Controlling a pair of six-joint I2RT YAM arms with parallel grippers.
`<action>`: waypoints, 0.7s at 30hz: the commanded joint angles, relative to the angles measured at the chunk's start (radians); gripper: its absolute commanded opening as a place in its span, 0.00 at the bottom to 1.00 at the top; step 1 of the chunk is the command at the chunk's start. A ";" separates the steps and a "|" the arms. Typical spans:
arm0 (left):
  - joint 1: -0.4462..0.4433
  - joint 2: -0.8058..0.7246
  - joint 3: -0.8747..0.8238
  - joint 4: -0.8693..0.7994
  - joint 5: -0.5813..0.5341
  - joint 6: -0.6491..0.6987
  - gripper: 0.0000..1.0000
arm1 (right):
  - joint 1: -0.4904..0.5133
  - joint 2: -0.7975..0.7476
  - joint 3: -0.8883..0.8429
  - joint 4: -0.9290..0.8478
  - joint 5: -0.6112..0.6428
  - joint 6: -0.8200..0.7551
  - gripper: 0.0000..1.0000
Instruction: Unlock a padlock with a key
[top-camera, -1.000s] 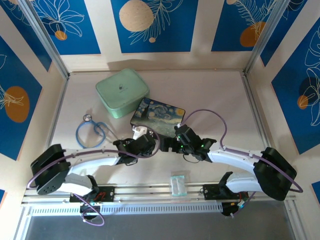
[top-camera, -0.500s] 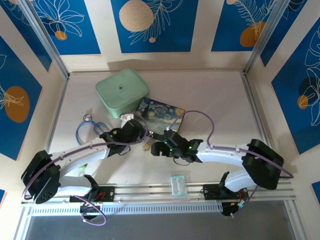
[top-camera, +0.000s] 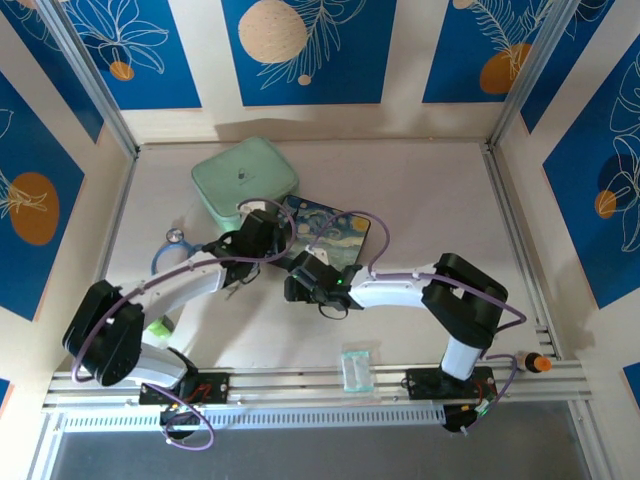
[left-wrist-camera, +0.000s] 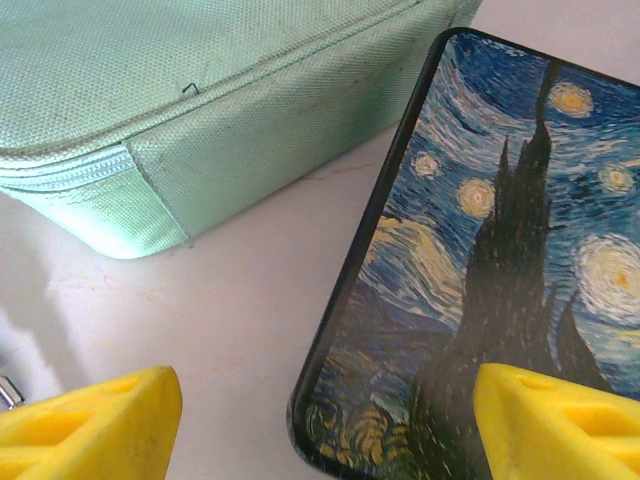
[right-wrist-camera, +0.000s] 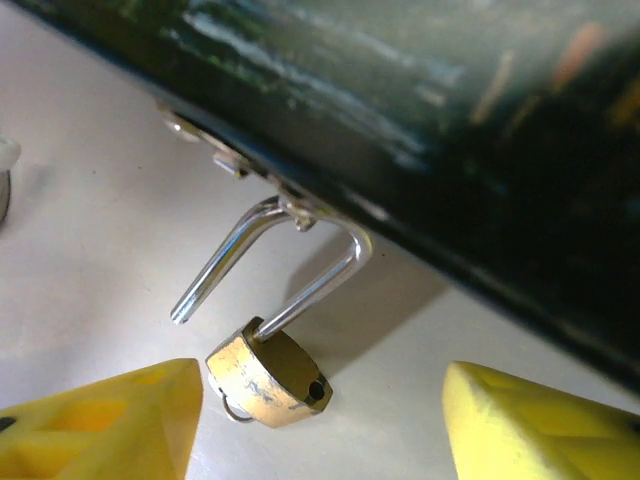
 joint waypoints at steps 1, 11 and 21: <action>0.013 0.026 0.039 0.039 -0.002 0.039 0.76 | 0.003 0.034 0.040 0.014 0.017 -0.016 0.62; 0.020 0.083 0.042 0.078 -0.038 0.076 0.77 | 0.021 0.106 0.060 0.023 0.017 -0.030 0.45; 0.022 0.100 0.014 0.066 -0.037 0.052 0.77 | 0.023 0.055 -0.029 0.049 -0.031 0.012 0.28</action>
